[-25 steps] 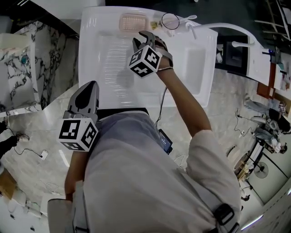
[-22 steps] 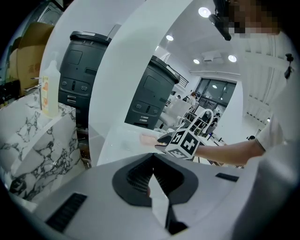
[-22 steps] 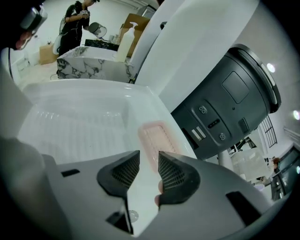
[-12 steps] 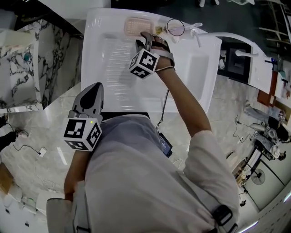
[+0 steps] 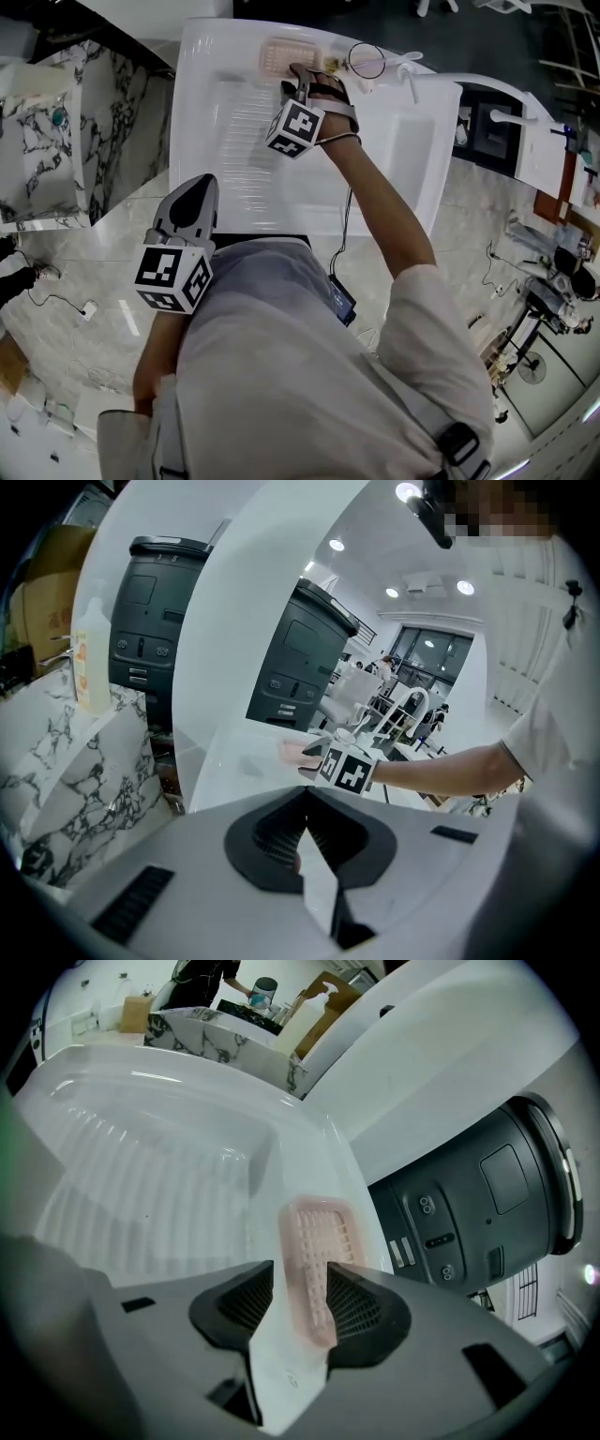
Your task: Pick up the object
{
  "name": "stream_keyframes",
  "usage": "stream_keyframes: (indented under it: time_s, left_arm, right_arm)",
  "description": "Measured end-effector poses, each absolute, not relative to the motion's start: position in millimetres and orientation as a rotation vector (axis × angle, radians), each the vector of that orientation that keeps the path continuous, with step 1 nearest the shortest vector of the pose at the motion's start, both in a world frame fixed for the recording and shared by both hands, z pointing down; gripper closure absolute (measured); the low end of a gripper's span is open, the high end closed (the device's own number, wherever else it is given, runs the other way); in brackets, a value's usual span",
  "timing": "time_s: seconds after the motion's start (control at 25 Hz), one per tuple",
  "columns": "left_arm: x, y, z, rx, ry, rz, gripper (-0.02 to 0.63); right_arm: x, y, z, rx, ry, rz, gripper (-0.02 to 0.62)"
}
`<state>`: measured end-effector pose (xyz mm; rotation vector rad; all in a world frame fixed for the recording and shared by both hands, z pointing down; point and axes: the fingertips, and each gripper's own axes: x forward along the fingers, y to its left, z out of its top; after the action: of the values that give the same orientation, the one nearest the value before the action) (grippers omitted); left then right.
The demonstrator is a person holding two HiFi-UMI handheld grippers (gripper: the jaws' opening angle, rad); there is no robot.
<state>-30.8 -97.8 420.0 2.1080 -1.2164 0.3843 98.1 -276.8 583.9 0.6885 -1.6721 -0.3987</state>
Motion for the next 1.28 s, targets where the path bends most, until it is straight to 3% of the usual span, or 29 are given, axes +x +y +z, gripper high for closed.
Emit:
stream_keyframes:
  time_s: [1.28]
  left_arm:
    - [-30.9, -91.8, 415.5, 2.099, -1.18, 0.335, 0.603]
  right_arm:
    - [98.4, -273.1, 595.1, 0.697, -1.617, -0.45, 0.445]
